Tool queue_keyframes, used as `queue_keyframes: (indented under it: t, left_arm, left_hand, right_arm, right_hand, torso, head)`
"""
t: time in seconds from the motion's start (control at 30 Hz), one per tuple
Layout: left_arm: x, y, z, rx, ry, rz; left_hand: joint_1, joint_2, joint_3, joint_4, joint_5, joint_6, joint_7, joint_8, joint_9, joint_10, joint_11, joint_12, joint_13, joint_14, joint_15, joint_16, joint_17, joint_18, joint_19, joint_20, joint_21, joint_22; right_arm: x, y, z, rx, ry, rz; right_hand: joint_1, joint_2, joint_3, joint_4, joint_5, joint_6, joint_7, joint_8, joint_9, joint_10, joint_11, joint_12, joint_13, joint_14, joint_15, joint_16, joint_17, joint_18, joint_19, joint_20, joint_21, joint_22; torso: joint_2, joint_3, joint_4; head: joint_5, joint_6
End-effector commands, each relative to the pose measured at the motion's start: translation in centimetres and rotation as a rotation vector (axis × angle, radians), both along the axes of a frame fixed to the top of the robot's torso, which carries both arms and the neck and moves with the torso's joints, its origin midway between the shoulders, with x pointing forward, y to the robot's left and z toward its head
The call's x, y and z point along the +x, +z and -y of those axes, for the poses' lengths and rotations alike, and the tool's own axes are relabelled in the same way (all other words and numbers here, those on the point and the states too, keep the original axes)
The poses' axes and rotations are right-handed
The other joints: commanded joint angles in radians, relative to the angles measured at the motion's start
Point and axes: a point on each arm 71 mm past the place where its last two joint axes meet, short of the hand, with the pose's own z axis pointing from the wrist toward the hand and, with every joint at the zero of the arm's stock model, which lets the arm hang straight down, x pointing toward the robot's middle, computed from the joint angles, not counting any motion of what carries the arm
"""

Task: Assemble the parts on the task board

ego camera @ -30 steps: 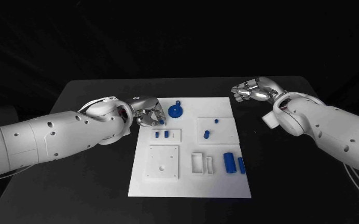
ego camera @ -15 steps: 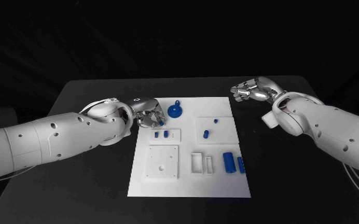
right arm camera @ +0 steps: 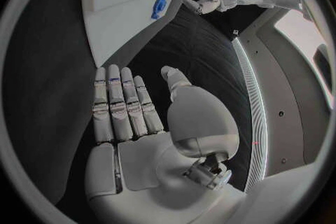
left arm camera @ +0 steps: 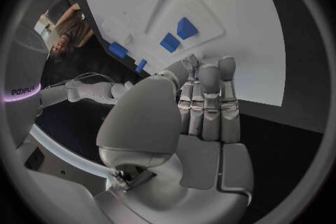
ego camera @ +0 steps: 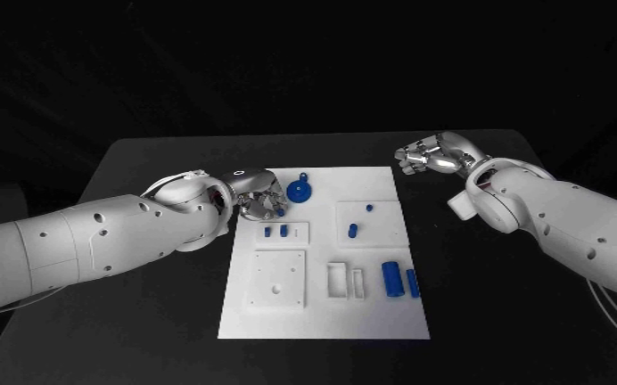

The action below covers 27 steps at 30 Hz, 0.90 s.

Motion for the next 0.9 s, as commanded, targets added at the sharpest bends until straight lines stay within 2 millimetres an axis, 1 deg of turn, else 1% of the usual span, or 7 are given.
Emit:
queue_keyframes:
  t: [0.03,0.27,0.33,0.4,0.47,0.7,0.9]
  left_arm:
    - [-0.16,-0.27,0.37,0.010,-0.024,-0.001]
    - [-0.07,-0.35,0.47,0.021,-0.023,-0.002]
    - [-0.04,-0.40,0.41,0.028,-0.020,-0.005]
    - [0.00,-0.45,0.31,0.035,-0.017,-0.009]
    - [0.02,-0.48,0.22,0.039,-0.015,-0.011]
    - [0.03,-0.50,-0.06,0.044,-0.011,-0.012]
    - [0.01,-0.52,-0.07,0.044,-0.015,-0.014]
  left_hand:
    - [0.005,0.003,0.002,0.000,0.003,0.002,0.001,0.003,0.001,0.002,0.000,-0.001,0.001,0.007,0.001,-0.003,0.001,0.008,0.008,-0.002,-0.003,0.021]
    - [0.005,0.003,0.003,-0.001,0.002,0.001,0.001,0.003,0.001,0.001,0.000,-0.001,0.000,0.008,0.001,-0.004,0.002,0.008,0.008,-0.002,-0.003,0.021]
    - [0.005,0.003,0.003,-0.001,0.002,0.001,0.001,0.003,0.001,0.001,0.000,-0.001,0.000,0.008,0.001,-0.004,0.002,0.008,0.008,-0.002,-0.003,0.021]
    - [0.005,0.004,0.003,0.000,0.001,0.001,0.001,0.003,0.001,-0.001,0.001,-0.001,0.000,0.008,0.002,-0.005,0.003,0.009,0.008,-0.001,-0.003,0.021]
    - [0.005,0.004,0.003,0.000,0.001,0.001,0.001,0.003,0.001,-0.001,0.001,-0.001,0.000,0.008,0.002,-0.005,0.003,0.009,0.008,-0.001,-0.003,0.021]
    - [0.006,0.005,0.003,0.000,0.002,0.003,0.001,0.004,0.001,0.001,0.000,-0.001,0.001,0.008,0.001,-0.005,0.003,0.009,0.007,-0.001,-0.003,0.021]
    - [0.006,0.005,0.003,-0.001,0.002,0.006,0.001,0.004,0.001,0.000,0.000,-0.001,0.001,0.008,0.001,-0.006,0.003,0.009,0.007,-0.002,-0.002,0.021]
  right_arm:
    - [-0.03,0.07,-0.06,0.009,0.006,0.005]
    - [-0.04,0.06,-0.06,0.009,0.007,0.003]
    - [-0.05,0.06,-0.06,0.009,0.007,0.003]
    - [-0.05,0.05,-0.05,0.009,0.007,0.002]
    - [-0.06,0.05,-0.02,0.009,0.007,0.002]
    - [-0.07,0.03,0.04,0.008,0.007,0.000]
    - [-0.08,-0.02,0.07,0.008,0.007,-0.001]
  right_hand:
    - [-0.005,0.000,0.005,0.001,0.007,0.006,-0.001,-0.005,0.000,0.000,-0.006,-0.002,-0.001,-0.003,-0.001,-0.003,-0.001,0.004,0.000,-0.002,0.000,-0.001]
    - [-0.005,0.000,0.005,0.001,0.007,0.006,-0.001,-0.005,0.000,0.000,-0.006,-0.002,-0.001,-0.003,-0.001,-0.003,-0.001,0.004,0.000,-0.002,0.000,-0.001]
    - [-0.005,0.000,0.005,0.001,0.007,0.006,-0.001,-0.005,0.000,0.000,-0.006,-0.002,-0.001,-0.003,-0.001,-0.003,-0.001,0.004,0.000,-0.002,0.000,-0.001]
    - [-0.005,0.000,0.005,0.001,0.007,0.006,-0.001,-0.005,0.000,0.000,-0.006,-0.002,-0.001,-0.003,-0.001,-0.003,-0.001,0.004,0.000,-0.002,0.000,-0.001]
    - [-0.005,0.000,0.005,0.001,0.007,0.006,-0.001,-0.005,0.000,0.000,-0.006,-0.002,-0.001,-0.003,-0.001,-0.003,-0.001,0.004,0.000,-0.002,0.000,-0.001]
    - [-0.008,0.000,0.007,0.001,0.006,0.006,-0.001,-0.005,0.000,-0.001,-0.006,-0.003,-0.001,-0.004,-0.001,-0.003,-0.001,0.004,-0.001,-0.002,0.000,-0.001]
    - [-0.008,0.000,0.007,0.001,0.006,0.006,-0.001,-0.005,0.000,-0.001,-0.006,-0.003,-0.001,-0.004,-0.001,-0.003,-0.001,0.004,-0.001,-0.002,0.000,-0.001]
  torso:
    - [0.000,0.0002,0.0007]
    - [0.001,-0.0004,0.0010]
    - [0.000,-0.0002,0.0008]
    - [0.000,-0.0002,0.0008]
    - [0.000,-0.0004,0.0009]
    - [0.000,-0.0010,0.0017]
    - [0.000,-0.0014,0.0015]
  head:
    - [-0.002,0.004]
    - [-0.005,0.001]
    - [-0.003,0.002]
    - [-0.002,-0.001]
    - [-0.002,-0.001]
    - [-0.002,0.002]
    - [0.001,-0.001]
